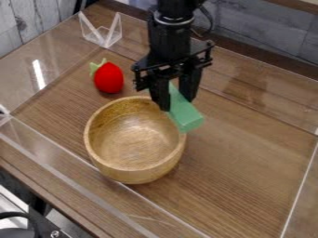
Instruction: Put the green stick in the brown bowl
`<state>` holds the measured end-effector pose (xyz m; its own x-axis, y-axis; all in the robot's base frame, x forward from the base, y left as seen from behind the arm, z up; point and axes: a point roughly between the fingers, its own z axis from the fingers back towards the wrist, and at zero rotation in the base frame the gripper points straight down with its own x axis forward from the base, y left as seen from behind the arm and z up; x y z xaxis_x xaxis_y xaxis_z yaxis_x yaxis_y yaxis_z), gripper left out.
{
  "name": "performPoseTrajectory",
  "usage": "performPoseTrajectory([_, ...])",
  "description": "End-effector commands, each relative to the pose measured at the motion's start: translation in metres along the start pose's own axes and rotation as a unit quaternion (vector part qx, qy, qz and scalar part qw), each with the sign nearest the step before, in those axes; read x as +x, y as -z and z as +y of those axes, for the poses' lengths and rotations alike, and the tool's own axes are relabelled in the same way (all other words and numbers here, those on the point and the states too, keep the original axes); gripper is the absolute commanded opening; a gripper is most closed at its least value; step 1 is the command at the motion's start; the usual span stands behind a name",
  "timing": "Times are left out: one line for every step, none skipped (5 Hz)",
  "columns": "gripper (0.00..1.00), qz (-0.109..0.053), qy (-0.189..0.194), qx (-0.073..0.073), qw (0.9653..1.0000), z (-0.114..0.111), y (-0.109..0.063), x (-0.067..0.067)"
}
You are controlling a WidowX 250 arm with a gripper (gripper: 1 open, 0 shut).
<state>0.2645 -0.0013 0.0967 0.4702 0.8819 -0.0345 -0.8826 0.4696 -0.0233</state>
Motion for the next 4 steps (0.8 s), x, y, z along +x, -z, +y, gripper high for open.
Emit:
performPoseTrajectory([0.0,-0.015,-0.032,-0.019,0.9992,-0.001,-0.008,0.004])
performPoseTrajectory([0.0,-0.016,-0.062,-0.018,0.9978,-0.001,-0.005,0.004])
performPoseTrajectory([0.0,-0.016,-0.06,-0.016,0.9979,-0.005,-0.013,-0.009])
performPoseTrajectory([0.0,-0.016,-0.057,-0.014,0.9982,-0.007,-0.021,-0.022])
